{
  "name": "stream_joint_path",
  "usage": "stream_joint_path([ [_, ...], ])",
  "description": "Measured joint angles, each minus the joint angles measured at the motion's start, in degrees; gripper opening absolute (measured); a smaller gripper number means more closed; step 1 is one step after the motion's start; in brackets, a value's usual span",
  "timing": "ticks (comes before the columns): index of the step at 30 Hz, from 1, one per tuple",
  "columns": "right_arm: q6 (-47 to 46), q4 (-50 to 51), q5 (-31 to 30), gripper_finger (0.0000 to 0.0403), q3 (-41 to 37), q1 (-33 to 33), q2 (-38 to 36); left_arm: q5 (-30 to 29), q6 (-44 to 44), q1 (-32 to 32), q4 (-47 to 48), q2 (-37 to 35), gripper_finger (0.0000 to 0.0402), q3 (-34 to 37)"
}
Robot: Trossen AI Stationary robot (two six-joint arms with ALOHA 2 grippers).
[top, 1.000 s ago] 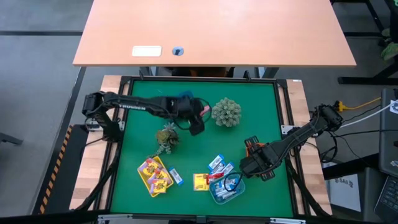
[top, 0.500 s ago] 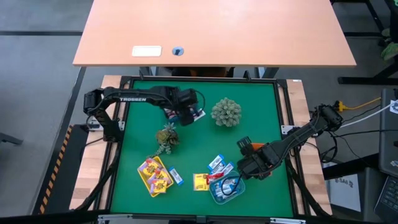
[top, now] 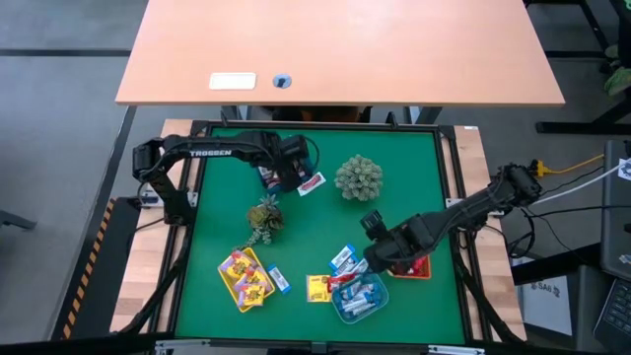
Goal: Sort candy
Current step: Put the brown chocolate into the blue bin, then put the white chocolate bar into the blue bin
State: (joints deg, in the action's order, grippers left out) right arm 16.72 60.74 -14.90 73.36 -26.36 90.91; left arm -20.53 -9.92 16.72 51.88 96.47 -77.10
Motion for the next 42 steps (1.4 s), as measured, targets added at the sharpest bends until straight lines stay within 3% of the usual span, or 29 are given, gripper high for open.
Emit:
stream_joint_path([
  [7, 1.35, -8.51, 0.05, 0.0198, 0.00, 6.77, 0.00, 0.00, -0.01, 1.03, -0.04, 0.00, 0.0208, 0.00],
  [15, 7.87, -24.17, 1.19, 0.0198, 0.00, 16.43, 0.18, 3.42, -1.99, 1.02, 0.28, -0.10, 0.0205, 0.00],
  [21, 8.09, -32.01, 7.24, 0.0198, 0.00, 23.52, 1.97, 4.97, -3.06, 1.00, 2.52, -3.21, 0.0205, 0.00],
  [32, 10.77, -40.95, 9.55, 0.0198, 0.00, 31.86, 13.57, 2.97, -3.03, 0.51, 6.34, -17.24, 0.0206, -0.05],
  [42, 10.64, -46.00, 9.49, 0.0198, -0.07, 36.48, 22.14, 2.98, -1.47, -0.31, 6.62, -21.31, 0.0206, -0.09],
])
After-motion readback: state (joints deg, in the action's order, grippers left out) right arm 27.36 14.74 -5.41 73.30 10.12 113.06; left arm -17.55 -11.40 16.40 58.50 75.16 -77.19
